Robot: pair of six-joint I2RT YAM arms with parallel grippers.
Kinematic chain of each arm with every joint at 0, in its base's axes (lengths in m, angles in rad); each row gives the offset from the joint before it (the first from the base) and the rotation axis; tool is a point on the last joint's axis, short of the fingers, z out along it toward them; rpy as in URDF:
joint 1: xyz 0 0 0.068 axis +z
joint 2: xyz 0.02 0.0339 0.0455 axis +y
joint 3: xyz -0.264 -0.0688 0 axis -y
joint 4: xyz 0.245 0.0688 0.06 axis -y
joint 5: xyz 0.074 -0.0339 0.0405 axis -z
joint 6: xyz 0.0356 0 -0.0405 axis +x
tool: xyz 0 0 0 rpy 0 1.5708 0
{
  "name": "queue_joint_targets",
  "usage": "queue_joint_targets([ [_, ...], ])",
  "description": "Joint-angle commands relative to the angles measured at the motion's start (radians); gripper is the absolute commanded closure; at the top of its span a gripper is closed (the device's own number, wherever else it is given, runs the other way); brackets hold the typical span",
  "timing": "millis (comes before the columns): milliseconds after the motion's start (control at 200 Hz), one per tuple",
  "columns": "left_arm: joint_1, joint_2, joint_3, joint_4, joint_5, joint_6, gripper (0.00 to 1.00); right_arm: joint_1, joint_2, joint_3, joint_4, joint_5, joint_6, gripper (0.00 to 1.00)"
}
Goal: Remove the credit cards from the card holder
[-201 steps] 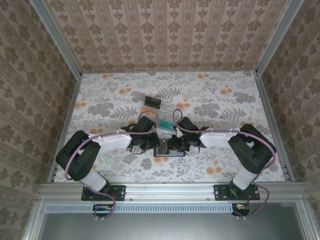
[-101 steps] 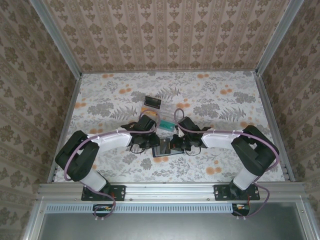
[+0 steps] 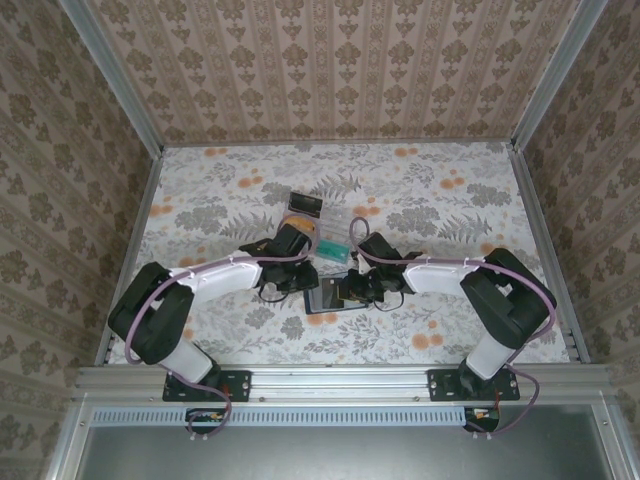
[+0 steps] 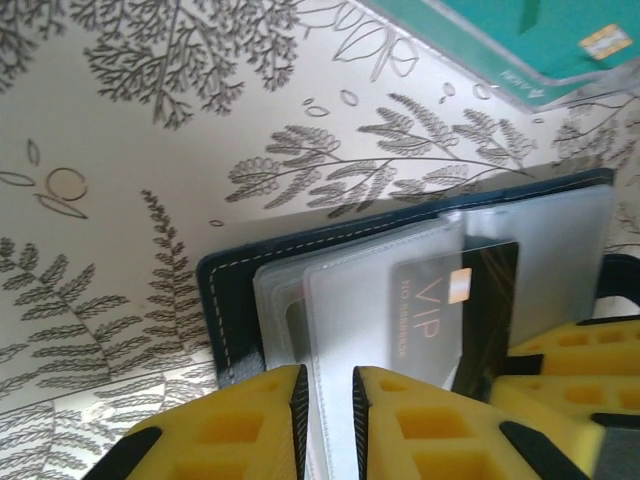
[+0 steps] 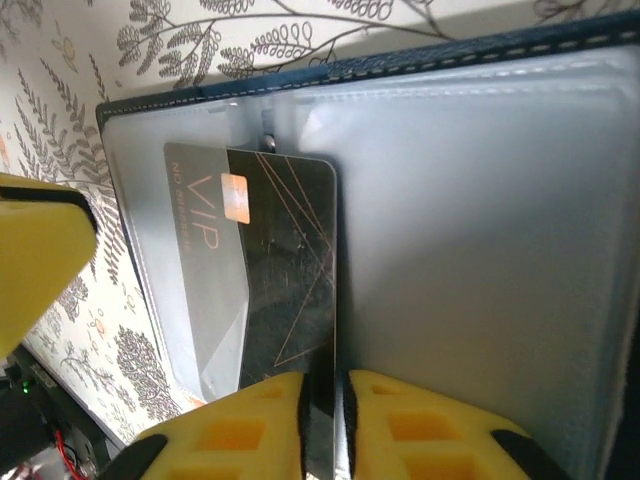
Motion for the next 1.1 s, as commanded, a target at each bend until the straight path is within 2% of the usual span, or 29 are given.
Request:
queue_joint_targets([
  [0,-0.006,-0.011,0.005,0.046,0.052,-0.001,0.81,-0.009,0.024,0.017,-0.008,-0.030,0.001,0.74],
  [90,-0.014,0.022,0.002,0.073,0.083,-0.015,0.83,-0.012,0.029,0.017,0.000,-0.035,0.007,0.74],
  [315,-0.020,0.059,0.008,0.033,0.057,-0.007,0.86,-0.019,0.033,0.013,0.014,-0.040,0.012,0.74],
  [620,-0.027,0.097,-0.022,0.022,0.030,-0.015,0.88,-0.025,0.036,-0.018,0.097,-0.070,0.024,0.79],
  [750,-0.028,0.092,-0.029,0.014,0.014,-0.016,0.89,-0.031,0.024,-0.031,0.114,-0.058,0.038,0.83],
  [1010,-0.020,0.073,-0.019,-0.007,-0.006,-0.004,0.87,-0.052,-0.095,-0.095,0.085,0.056,0.017,1.00],
  [1090,-0.023,0.064,-0.002,-0.012,-0.004,0.000,0.86,-0.057,-0.148,-0.108,0.073,0.067,-0.015,1.00],
])
